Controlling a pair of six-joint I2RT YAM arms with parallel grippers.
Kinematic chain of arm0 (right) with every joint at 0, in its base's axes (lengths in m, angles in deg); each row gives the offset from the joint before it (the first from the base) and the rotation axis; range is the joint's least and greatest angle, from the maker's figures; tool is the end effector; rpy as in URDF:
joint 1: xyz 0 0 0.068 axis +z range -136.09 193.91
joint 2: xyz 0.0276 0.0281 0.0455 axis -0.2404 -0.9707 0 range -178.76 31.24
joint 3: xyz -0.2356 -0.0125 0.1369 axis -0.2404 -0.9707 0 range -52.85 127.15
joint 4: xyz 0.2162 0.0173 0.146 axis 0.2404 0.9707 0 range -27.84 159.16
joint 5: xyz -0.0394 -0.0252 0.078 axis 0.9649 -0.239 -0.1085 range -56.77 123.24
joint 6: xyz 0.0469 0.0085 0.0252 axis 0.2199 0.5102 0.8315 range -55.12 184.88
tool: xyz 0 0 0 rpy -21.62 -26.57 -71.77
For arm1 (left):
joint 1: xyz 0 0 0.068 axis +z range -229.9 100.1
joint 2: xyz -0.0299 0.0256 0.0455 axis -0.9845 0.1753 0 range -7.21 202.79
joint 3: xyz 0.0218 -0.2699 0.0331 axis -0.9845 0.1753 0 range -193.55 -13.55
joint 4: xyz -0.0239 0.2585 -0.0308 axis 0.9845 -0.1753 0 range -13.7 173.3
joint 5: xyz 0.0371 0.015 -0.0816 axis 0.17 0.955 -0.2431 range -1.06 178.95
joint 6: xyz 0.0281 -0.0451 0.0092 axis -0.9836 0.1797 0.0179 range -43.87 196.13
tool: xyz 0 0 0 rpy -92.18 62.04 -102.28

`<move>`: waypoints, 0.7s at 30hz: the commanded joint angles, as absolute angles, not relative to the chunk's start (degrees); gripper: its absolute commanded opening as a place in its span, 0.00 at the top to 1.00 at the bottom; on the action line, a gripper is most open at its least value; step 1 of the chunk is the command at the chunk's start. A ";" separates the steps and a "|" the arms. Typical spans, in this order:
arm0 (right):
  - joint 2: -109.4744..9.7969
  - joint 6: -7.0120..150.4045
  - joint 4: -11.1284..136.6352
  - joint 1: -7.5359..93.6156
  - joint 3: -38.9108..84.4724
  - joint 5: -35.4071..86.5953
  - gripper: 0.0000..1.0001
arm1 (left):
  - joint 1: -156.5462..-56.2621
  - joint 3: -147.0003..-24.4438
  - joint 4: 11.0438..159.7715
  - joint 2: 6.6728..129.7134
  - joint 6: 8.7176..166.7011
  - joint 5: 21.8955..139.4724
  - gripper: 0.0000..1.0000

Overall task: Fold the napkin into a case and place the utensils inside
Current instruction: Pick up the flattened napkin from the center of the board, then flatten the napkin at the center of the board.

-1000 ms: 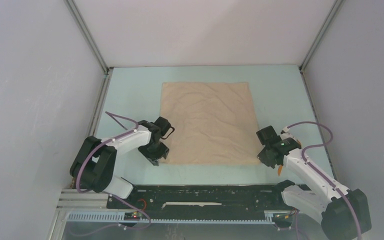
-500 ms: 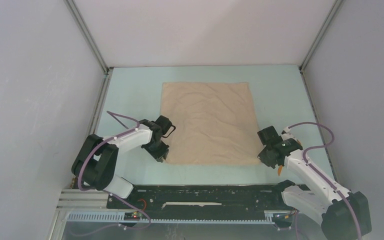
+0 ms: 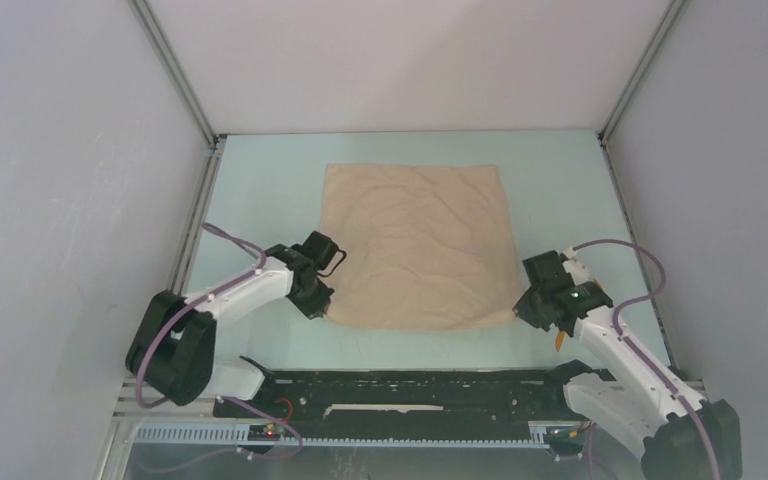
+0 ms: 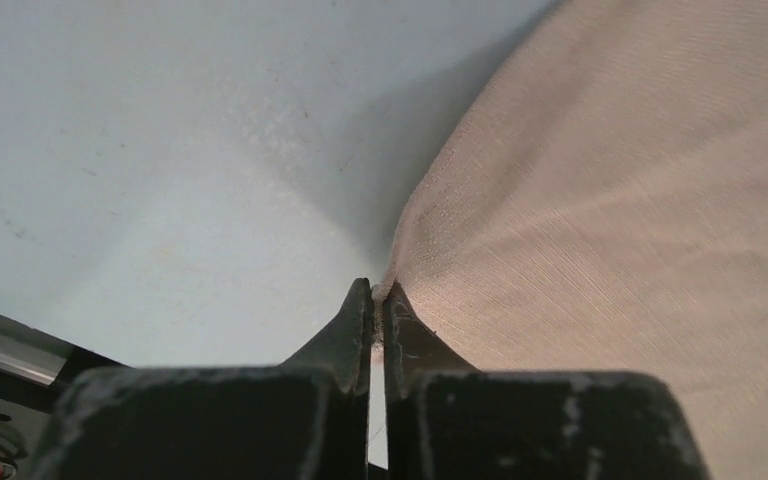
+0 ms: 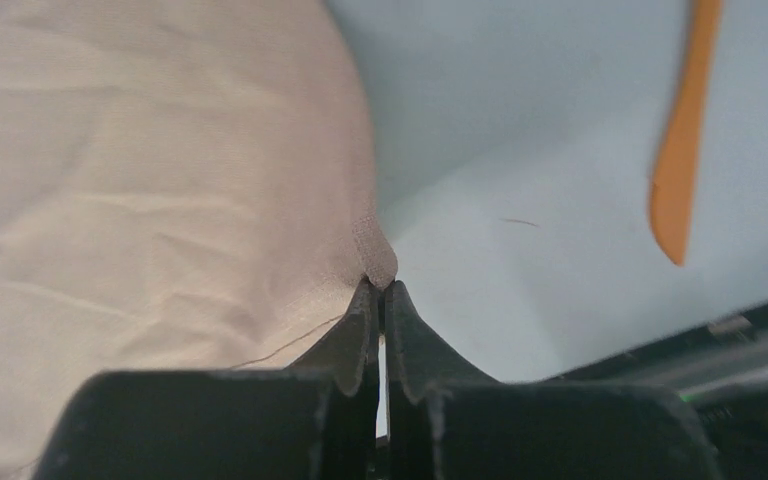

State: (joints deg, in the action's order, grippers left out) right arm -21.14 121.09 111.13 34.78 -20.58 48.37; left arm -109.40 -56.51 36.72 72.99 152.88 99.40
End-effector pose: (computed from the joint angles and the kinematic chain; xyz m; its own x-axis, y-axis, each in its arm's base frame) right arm 0.1419 0.0441 0.1934 -0.6988 0.5921 -0.4013 0.5825 0.7967 0.1611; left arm 0.1929 -0.1016 0.1647 -0.6531 -0.7303 -0.2003 -0.7353 0.6748 -0.0633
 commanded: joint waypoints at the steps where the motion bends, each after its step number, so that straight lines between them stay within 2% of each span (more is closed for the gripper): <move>1: -14.60 109.76 100.32 30.70 -18.32 39.13 1.00 | -109.17 -62.35 35.46 64.13 146.15 105.16 1.00; 6: -5.95 102.04 93.74 28.75 -10.12 29.25 1.00 | -108.21 -71.43 37.88 51.64 134.40 106.38 1.00; 13: 3.28 94.74 93.99 29.04 6.69 21.20 1.00 | -108.03 -74.91 55.80 29.21 119.35 98.72 1.00; 17: 9.07 94.19 88.54 28.99 13.48 12.55 1.00 | -108.03 -80.39 62.64 24.53 115.58 90.28 1.00; 21: 10.67 97.60 85.27 27.84 17.51 10.51 1.00 | -108.03 -84.42 65.45 24.42 113.71 87.24 1.00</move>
